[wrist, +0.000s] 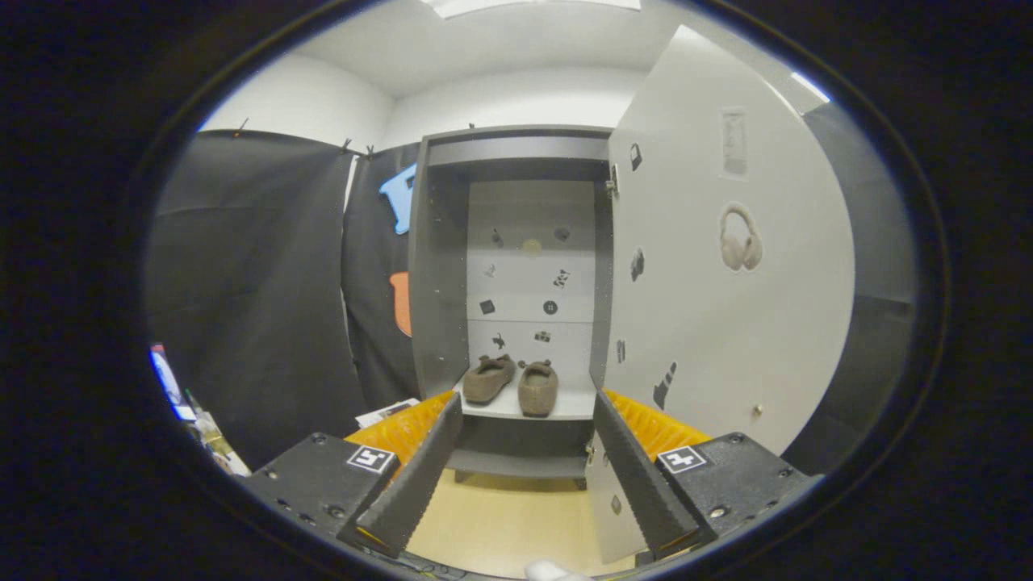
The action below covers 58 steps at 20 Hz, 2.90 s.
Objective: Open the shoe cabinet door, grab the shoes and put them into the shoe cabinet, then close the shoe cabinet door.
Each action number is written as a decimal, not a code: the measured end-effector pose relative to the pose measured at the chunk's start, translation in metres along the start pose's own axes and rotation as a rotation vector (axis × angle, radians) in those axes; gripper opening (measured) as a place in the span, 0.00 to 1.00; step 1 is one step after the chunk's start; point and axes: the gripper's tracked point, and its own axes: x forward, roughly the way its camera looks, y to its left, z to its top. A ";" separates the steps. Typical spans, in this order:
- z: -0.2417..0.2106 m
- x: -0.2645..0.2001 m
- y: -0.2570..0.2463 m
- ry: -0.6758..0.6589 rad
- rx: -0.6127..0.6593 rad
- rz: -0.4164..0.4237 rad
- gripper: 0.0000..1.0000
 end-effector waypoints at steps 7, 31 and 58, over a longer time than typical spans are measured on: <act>-0.003 -0.017 -0.012 -0.002 0.029 -0.021 1.00; -0.013 -0.085 -0.241 0.001 0.065 -0.448 1.00; -0.021 0.009 -0.033 0.011 0.024 0.038 0.96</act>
